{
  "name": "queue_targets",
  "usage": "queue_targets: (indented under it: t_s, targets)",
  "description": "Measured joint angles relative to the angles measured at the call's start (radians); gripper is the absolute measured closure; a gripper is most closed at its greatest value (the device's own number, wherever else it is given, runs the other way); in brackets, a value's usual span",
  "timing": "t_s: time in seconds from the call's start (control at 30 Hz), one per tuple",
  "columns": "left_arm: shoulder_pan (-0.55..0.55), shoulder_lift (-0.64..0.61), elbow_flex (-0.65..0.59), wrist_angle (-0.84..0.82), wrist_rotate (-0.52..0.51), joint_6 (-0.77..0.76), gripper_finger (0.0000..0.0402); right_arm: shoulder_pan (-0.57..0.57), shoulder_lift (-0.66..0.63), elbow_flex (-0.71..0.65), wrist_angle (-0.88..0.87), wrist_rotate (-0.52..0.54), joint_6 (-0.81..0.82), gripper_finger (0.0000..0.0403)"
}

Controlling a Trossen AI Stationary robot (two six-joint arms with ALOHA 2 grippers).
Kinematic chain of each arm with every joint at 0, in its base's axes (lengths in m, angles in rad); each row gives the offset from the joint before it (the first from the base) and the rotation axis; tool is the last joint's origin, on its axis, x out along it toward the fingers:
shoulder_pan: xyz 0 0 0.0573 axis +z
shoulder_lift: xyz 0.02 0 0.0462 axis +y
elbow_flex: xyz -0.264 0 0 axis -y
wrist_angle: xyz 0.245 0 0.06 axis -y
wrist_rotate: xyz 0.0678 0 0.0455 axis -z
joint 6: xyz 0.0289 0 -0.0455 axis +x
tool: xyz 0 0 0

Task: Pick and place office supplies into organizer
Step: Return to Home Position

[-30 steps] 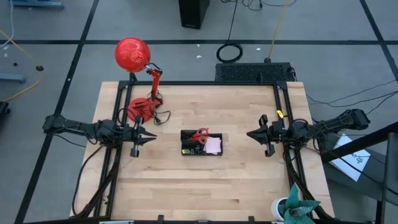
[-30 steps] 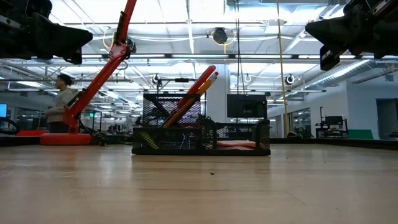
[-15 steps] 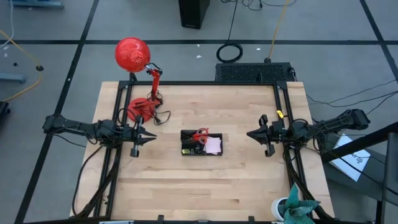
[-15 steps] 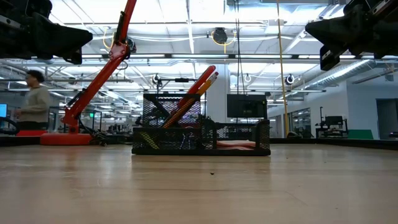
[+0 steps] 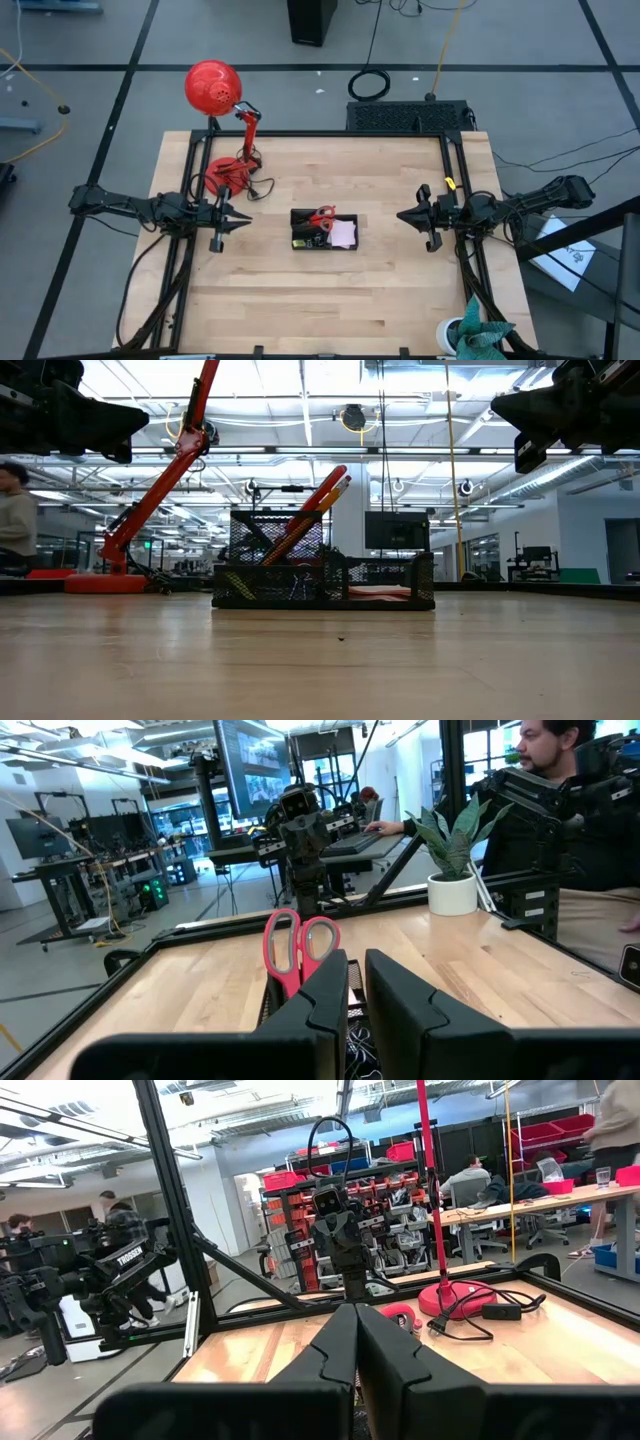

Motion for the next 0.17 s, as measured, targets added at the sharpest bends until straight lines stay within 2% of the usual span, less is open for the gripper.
queue_targets:
  t_s: [0.17]
  targets:
    - [0.0,0.0,0.0,0.0,0.0,0.0,0.0355,0.0,0.0,0.0,0.0,0.0,0.0,0.0399]
